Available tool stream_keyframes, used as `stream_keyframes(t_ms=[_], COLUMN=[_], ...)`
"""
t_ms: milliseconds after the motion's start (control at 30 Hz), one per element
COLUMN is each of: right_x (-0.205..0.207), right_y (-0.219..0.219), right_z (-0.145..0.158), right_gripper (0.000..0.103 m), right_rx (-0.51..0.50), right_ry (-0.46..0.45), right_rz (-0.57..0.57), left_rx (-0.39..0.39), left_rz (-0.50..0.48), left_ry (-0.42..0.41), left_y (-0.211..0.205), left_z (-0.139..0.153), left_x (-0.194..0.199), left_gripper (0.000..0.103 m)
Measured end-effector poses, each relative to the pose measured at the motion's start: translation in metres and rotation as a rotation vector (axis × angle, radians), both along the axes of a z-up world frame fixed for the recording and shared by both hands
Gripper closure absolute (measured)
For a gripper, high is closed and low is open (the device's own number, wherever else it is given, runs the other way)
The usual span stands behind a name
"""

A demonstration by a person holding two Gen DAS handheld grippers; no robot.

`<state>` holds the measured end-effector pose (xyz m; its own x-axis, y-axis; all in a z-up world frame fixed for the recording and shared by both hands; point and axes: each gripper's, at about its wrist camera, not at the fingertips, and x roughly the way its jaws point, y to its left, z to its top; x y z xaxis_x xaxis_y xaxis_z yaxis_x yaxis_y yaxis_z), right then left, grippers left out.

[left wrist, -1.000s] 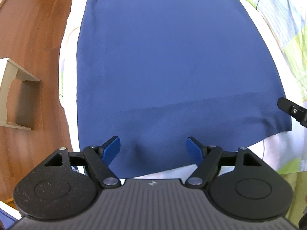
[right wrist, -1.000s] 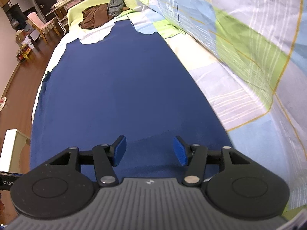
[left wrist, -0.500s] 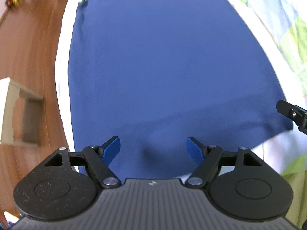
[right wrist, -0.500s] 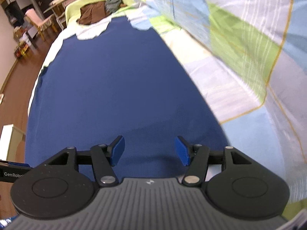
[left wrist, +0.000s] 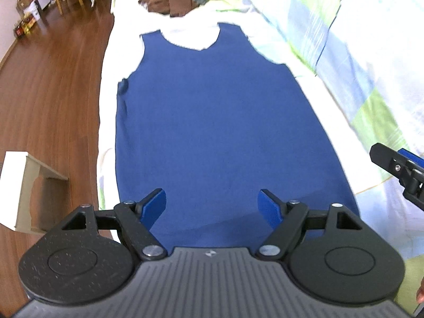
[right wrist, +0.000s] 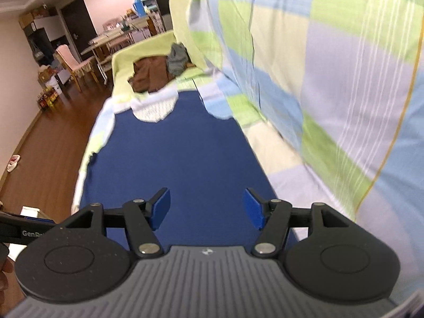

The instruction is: Fold clothes

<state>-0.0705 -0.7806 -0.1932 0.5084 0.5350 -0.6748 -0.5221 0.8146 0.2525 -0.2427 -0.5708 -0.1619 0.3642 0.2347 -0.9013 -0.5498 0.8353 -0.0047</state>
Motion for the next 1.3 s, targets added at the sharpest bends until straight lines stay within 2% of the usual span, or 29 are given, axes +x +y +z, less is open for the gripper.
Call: stream_keyframes(t_ms=[100, 267, 567, 767, 867, 933, 967, 1033, 1100, 1233, 1300], right_x=[-0.012, -0.026, -0.036, -0.036, -0.034, -0.031, -0.029, -0.026, -0.027, -0.034, -0.035], right_y=[-0.003, -0.005, -0.004, -0.002, -0.001, -0.001, -0.001, 0.0, 0.004, 0.016, 0.026], right_z=[0.021, 0.032, 0.013, 0.013, 0.013, 0.011, 0.007, -0.005, -0.027, -0.078, -0.095], right_gripper=[0.04, 0.038, 0.038, 0.038, 0.037, 0.035, 0.033, 0.022, 0.018, 0.017, 0.017], right_rx=[0.011, 0.007, -0.01, -0.017, -0.019, -0.02, -0.023, -0.032, -0.066, -0.149, -0.167], right_ry=[-0.024, -0.036, 0.001, 0.002, -0.004, -0.005, -0.001, 0.013, 0.065, 0.198, 0.249], right_rz=[0.008, 0.024, 0.033, 0.039, 0.034, 0.027, 0.025, 0.022, 0.018, 0.011, 0.008], left_rx=[0.015, 0.004, -0.016, -0.023, -0.029, -0.033, -0.035, -0.042, -0.072, -0.139, -0.171], left_rz=[-0.006, 0.005, 0.025, 0.023, 0.01, 0.001, -0.008, -0.026, -0.036, -0.043, -0.053], left_ry=[-0.02, 0.006, 0.053, 0.051, 0.056, 0.062, 0.069, 0.103, 0.162, 0.216, 0.209], left_y=[-0.002, 0.0, 0.004, 0.005, 0.006, 0.006, 0.007, 0.011, 0.019, 0.049, 0.07], left_z=[0.015, 0.005, -0.013, -0.011, -0.016, -0.023, -0.032, -0.054, -0.078, -0.115, -0.122], left_x=[-0.005, -0.013, -0.027, -0.028, -0.023, -0.021, -0.02, -0.017, -0.014, -0.005, 0.006], left_gripper=[0.02, 0.019, 0.019, 0.019, 0.018, 0.013, 0.012, 0.009, 0.009, 0.009, 0.009])
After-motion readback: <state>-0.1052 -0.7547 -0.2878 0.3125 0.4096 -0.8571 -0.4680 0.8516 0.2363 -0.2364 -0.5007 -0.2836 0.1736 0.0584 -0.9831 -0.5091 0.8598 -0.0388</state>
